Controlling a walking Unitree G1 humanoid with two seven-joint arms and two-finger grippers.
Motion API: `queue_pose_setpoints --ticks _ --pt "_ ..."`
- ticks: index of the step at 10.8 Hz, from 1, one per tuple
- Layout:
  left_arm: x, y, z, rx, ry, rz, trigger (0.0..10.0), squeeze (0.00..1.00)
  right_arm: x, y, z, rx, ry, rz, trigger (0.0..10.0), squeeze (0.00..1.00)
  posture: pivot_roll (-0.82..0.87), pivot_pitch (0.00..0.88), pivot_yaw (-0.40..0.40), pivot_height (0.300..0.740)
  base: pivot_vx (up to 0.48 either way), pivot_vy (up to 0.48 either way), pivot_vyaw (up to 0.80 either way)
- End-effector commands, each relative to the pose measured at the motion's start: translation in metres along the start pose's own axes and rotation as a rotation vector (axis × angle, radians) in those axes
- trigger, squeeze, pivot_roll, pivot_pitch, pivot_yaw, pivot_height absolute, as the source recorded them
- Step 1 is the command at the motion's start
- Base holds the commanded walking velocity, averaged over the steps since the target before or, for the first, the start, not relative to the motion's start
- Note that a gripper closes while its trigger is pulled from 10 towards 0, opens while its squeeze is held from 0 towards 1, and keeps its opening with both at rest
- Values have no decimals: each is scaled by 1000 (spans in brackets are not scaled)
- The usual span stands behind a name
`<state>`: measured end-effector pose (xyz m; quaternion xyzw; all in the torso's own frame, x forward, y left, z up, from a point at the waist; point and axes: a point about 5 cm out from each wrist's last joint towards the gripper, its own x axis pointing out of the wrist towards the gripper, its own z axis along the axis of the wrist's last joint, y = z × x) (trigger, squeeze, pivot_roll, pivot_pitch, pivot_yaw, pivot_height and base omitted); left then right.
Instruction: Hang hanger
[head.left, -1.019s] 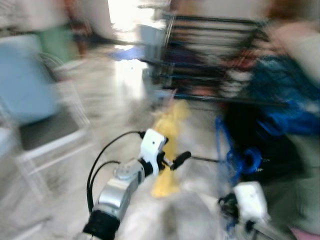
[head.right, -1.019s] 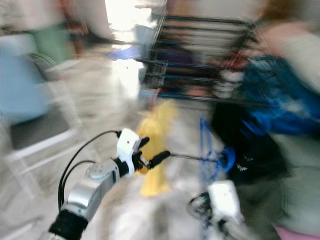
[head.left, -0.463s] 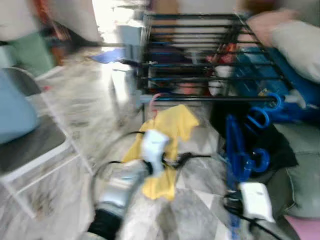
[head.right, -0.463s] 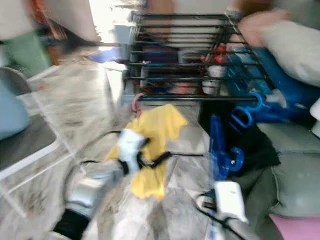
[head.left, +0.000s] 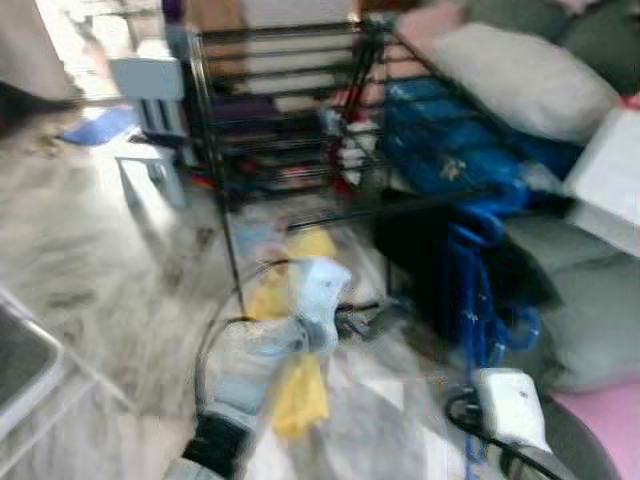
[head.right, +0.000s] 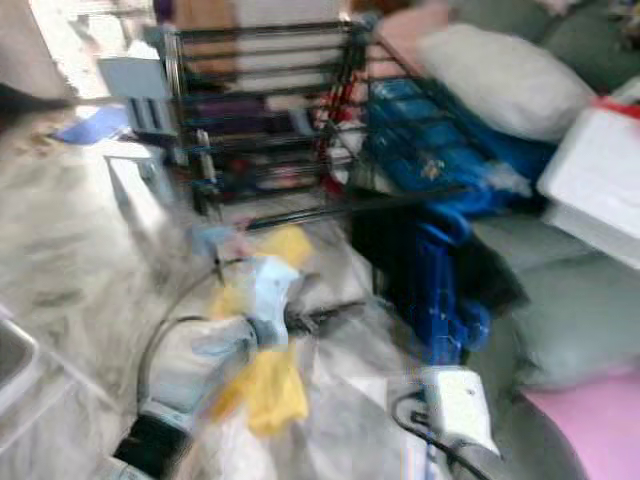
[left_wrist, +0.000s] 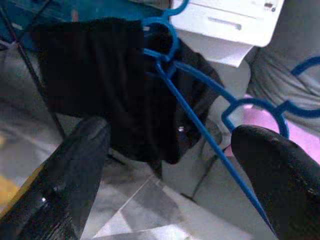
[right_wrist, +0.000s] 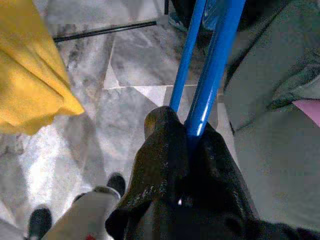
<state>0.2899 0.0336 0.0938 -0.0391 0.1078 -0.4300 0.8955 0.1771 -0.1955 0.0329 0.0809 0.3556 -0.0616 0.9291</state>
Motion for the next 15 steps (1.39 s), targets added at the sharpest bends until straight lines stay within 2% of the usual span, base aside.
queue_pose_setpoints --ticks 1,5,8,10,12,15 --pt "-8 11 -3 12 17 44 10000 0 0 13 8 -2 -36 55 10000 0 -62 0 -21 740 0 0 0" --pt "-9 13 4 38 -5 67 10000 0 1 16 15 -20 -48 86 10000 0 -67 0 -18 740 0 0 0" --pt "-12 11 -2 40 3 74 10000 0 -4 20 14 -60 -29 188 10000 0 -67 0 -27 740 0 0 0" --pt "-10 10 -1 43 3 72 10000 0 -2 22 38 -109 -84 276 10000 0 -66 0 -22 740 0 0 0" --pt "-11 12 0 57 9 82 10000 0 13 21 70 -206 -112 316 10000 0 -51 0 -25 740 0 0 0" --pt "-17 17 1 71 14 106 10000 0 34 18 95 -252 -54 360 10000 0 2 0 -41 740 0 0 0"
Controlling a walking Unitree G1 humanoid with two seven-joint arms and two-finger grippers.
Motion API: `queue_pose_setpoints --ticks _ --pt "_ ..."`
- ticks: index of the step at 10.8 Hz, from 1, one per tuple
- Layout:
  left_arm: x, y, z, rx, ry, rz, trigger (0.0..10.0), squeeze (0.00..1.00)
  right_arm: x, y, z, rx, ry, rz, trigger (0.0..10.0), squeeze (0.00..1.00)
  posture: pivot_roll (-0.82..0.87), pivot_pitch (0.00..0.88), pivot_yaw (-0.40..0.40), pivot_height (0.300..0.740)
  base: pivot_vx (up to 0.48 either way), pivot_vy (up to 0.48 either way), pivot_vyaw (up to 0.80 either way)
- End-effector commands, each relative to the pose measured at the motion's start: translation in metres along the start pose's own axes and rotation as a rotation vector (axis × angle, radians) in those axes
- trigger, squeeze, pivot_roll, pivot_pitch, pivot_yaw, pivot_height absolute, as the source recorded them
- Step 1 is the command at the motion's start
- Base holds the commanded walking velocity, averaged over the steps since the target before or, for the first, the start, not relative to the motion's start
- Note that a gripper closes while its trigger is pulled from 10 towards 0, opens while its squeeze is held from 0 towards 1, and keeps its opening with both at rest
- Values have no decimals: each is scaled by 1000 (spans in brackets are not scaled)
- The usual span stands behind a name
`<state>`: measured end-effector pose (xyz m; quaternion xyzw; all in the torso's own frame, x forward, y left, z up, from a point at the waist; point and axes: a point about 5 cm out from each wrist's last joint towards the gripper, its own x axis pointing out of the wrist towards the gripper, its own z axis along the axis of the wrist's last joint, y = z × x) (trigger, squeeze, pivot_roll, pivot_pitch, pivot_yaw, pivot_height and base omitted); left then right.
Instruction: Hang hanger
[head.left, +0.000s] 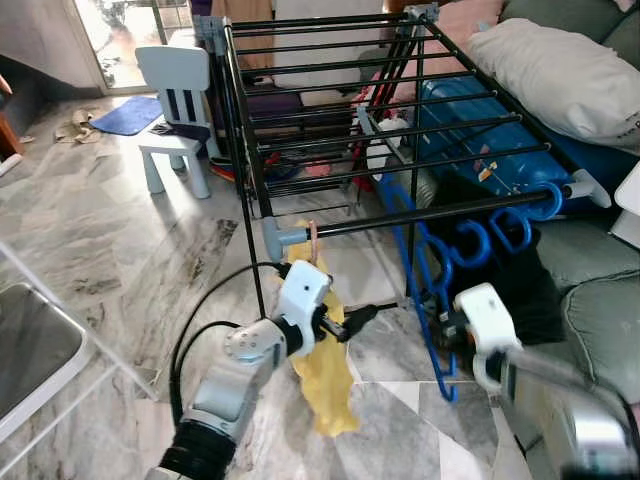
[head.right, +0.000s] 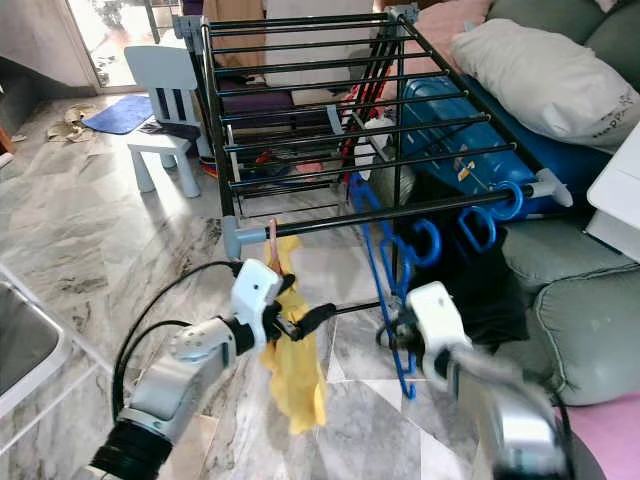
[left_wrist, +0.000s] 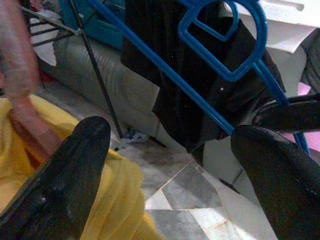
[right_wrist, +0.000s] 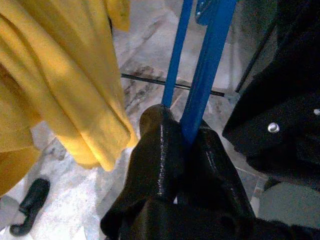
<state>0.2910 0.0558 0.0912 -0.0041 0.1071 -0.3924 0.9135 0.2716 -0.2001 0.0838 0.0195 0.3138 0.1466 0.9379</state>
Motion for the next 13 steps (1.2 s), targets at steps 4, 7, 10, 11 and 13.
queue_pose_setpoints --ticks 4,7,10,11,13 --pt "-8 9 6 39 2 28 10000 0 18 -9 15 -22 75 54 10000 0 38 0 -42 740 0 0 0" --pt "-11 11 6 50 13 34 10000 0 25 -9 32 -46 73 84 10000 0 51 0 -43 740 0 0 0" --pt "-15 13 6 63 27 37 10000 0 33 -11 40 -57 91 106 10000 0 73 0 -46 740 0 0 0" --pt "-18 15 5 72 38 44 10000 0 38 -19 51 13 77 104 10000 0 88 0 -51 740 0 0 0" --pt "-24 18 5 80 47 57 10000 0 44 -24 46 80 100 100 10000 0 122 0 -62 740 0 0 0"
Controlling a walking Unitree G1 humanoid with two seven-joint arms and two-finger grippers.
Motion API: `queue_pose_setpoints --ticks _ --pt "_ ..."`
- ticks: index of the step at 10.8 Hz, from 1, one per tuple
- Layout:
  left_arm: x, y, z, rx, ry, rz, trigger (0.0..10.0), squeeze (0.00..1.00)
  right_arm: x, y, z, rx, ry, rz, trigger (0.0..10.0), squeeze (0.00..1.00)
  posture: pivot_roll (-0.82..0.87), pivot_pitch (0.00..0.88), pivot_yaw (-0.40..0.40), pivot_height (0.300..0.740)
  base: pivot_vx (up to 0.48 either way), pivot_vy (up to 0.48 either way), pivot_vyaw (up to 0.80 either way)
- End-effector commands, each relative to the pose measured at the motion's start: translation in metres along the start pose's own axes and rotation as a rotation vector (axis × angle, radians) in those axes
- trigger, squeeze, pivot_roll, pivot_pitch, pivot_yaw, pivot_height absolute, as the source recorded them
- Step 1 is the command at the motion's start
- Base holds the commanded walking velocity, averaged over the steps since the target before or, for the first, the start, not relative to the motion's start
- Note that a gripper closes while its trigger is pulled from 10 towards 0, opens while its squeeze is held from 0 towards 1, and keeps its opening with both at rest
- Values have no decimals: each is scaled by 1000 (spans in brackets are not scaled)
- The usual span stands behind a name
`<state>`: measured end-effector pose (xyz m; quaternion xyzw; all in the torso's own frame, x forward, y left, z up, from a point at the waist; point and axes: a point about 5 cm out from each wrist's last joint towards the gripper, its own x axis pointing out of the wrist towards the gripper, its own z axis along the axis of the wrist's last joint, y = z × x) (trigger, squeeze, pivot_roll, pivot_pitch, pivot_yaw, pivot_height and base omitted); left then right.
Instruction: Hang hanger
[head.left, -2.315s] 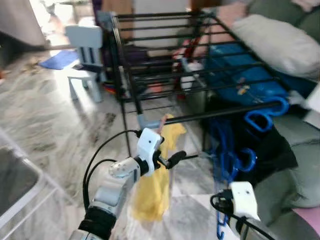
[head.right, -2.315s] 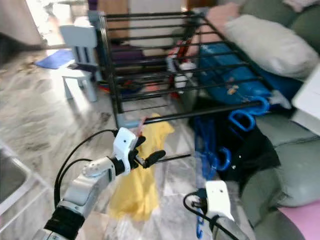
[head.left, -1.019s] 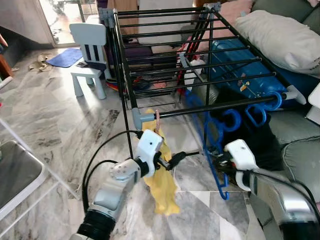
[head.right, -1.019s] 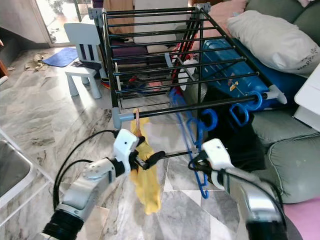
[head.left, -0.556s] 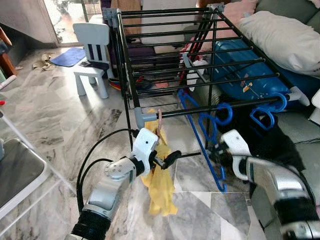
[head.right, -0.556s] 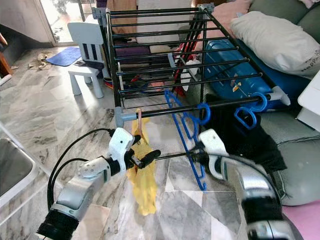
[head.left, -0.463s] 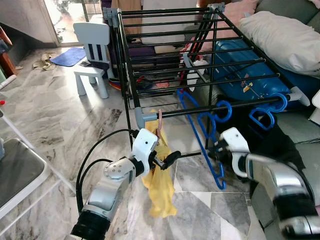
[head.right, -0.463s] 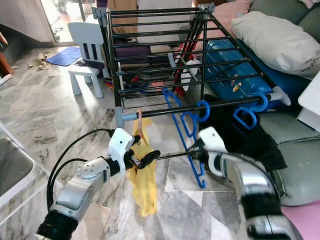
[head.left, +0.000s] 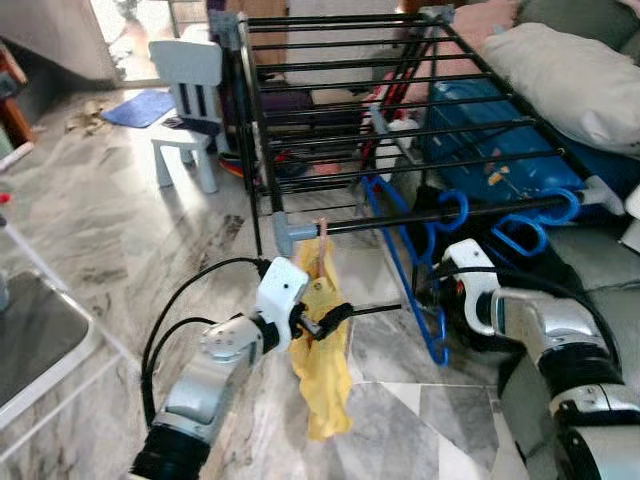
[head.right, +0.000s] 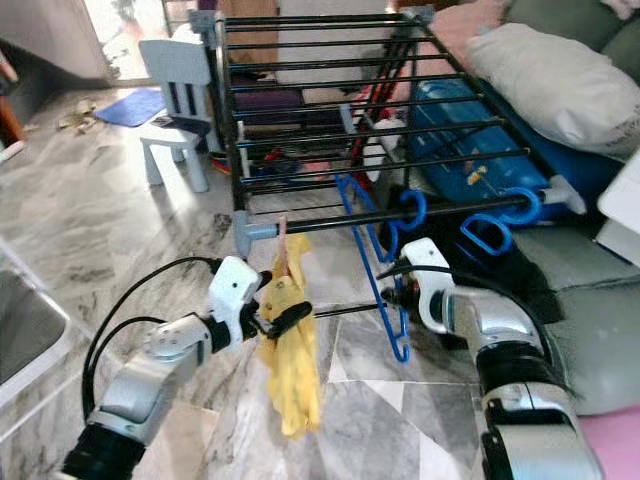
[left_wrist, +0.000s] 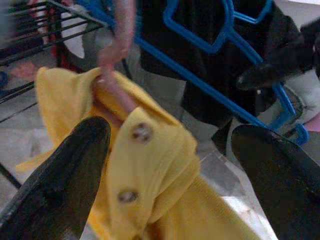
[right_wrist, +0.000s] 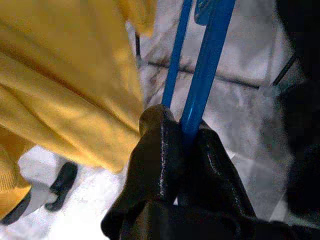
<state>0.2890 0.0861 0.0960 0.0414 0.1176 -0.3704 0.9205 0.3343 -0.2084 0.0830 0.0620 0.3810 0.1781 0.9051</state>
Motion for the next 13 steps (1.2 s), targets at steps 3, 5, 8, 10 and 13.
queue_pose_setpoints --ticks 3,5,8,10,13 --pt "-5 1 3 21 7 15 10000 0 10 -1 -12 52 18 7 10000 0 149 0 -64 740 0 0 0" --pt "-6 1 3 25 15 10 10000 0 16 2 -25 56 48 23 10000 0 140 0 -58 740 0 0 0" --pt "1 -7 5 21 8 -12 10000 0 10 -10 -31 -2 -23 -45 10000 1000 111 0 -60 740 0 0 0" --pt "3 -7 5 19 1 9 10000 0 -2 -13 -27 -44 -90 -66 10000 1000 86 0 -59 740 0 0 0" --pt "11 -11 6 17 -13 28 10000 0 -28 8 -43 -99 -216 -123 10000 1000 38 0 -50 740 0 0 0"
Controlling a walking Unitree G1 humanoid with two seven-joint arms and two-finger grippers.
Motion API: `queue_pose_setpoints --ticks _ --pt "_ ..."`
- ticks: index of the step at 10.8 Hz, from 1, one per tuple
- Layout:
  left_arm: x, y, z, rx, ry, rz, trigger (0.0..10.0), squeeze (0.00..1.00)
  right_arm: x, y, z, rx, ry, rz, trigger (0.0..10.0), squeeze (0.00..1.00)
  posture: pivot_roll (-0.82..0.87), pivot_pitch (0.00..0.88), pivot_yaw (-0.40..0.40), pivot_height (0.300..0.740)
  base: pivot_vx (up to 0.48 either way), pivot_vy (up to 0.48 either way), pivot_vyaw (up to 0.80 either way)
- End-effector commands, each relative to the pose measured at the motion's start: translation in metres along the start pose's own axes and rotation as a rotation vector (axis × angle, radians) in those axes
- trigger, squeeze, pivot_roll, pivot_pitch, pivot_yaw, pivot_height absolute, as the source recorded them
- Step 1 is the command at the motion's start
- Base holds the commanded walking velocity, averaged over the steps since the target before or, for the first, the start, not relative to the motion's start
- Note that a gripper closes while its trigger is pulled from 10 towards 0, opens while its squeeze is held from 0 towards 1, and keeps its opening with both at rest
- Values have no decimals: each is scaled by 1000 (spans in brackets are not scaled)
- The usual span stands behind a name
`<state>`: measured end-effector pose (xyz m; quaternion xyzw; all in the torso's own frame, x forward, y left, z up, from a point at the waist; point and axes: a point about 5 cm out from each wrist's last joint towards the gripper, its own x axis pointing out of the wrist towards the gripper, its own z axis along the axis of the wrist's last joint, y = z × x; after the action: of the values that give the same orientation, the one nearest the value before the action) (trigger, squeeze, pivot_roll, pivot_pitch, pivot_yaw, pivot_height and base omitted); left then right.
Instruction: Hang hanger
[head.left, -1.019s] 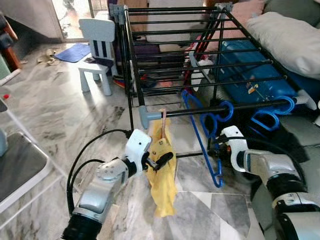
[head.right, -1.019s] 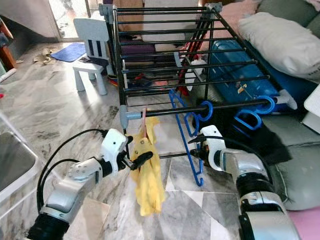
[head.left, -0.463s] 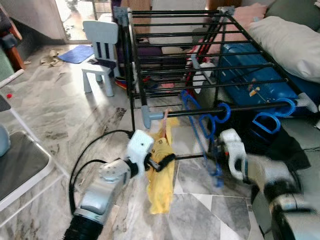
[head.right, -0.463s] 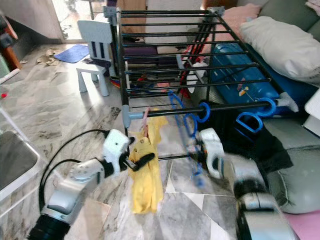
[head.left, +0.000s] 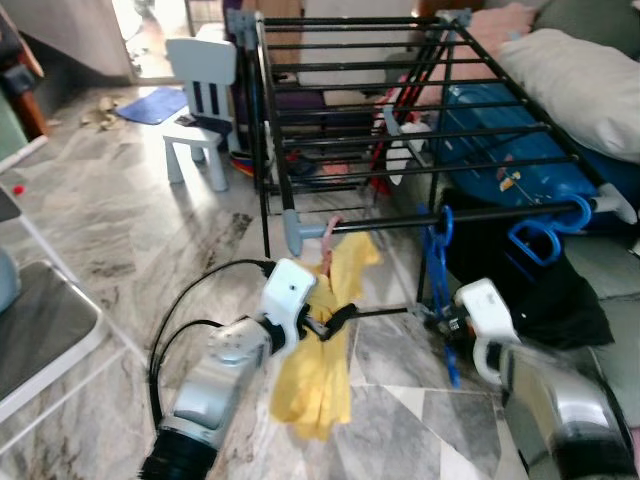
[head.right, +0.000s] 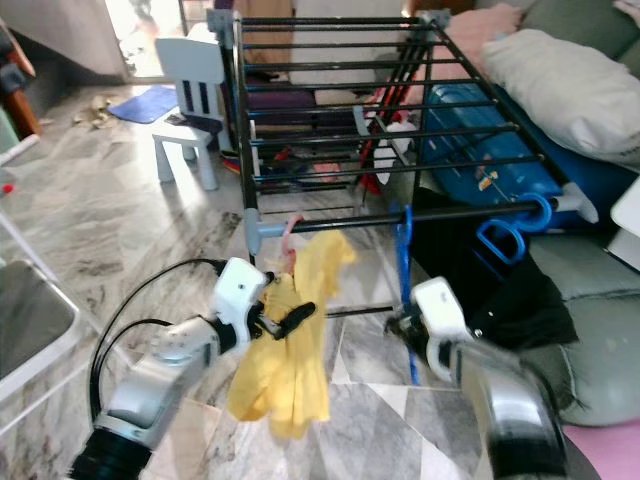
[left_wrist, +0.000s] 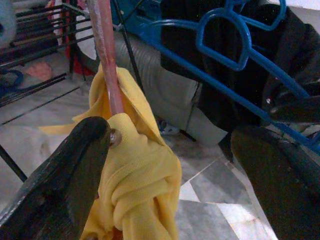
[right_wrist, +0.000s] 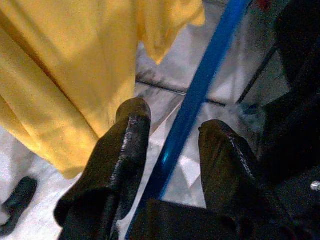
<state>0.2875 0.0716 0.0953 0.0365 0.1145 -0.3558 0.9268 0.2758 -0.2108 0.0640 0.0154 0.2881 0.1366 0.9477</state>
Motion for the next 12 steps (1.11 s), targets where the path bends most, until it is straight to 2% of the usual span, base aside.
queue_pose_setpoints --ticks 1,2,4,5,7,10,12 --pt "3 0 5 34 -11 10 10000 0 -7 0 10 -6 -58 -29 10000 1000 30 0 -48 740 0 0 0" --pt "5 1 6 36 -22 23 10000 0 -22 8 5 -11 -103 -67 10000 1000 17 0 -47 740 0 0 0" --pt "5 3 6 51 -32 52 10000 0 -40 20 -3 -3 -140 -121 10000 1000 10 0 -46 740 0 0 0" --pt "6 4 7 57 -39 62 10000 0 -47 26 -10 32 -154 -155 10000 1000 1 0 -43 740 0 0 0" --pt "10 1 8 72 -45 66 10000 0 -50 37 -15 42 -166 -173 10000 1000 -6 0 -34 740 0 0 0" --pt "9 3 6 90 -41 70 10000 0 -45 51 -14 72 -165 -156 10000 1000 10 0 -36 740 0 0 0" --pt "9 2 5 96 -39 74 10000 0 -42 57 -14 63 -156 -134 10000 1000 15 0 -37 740 -268 0 0"
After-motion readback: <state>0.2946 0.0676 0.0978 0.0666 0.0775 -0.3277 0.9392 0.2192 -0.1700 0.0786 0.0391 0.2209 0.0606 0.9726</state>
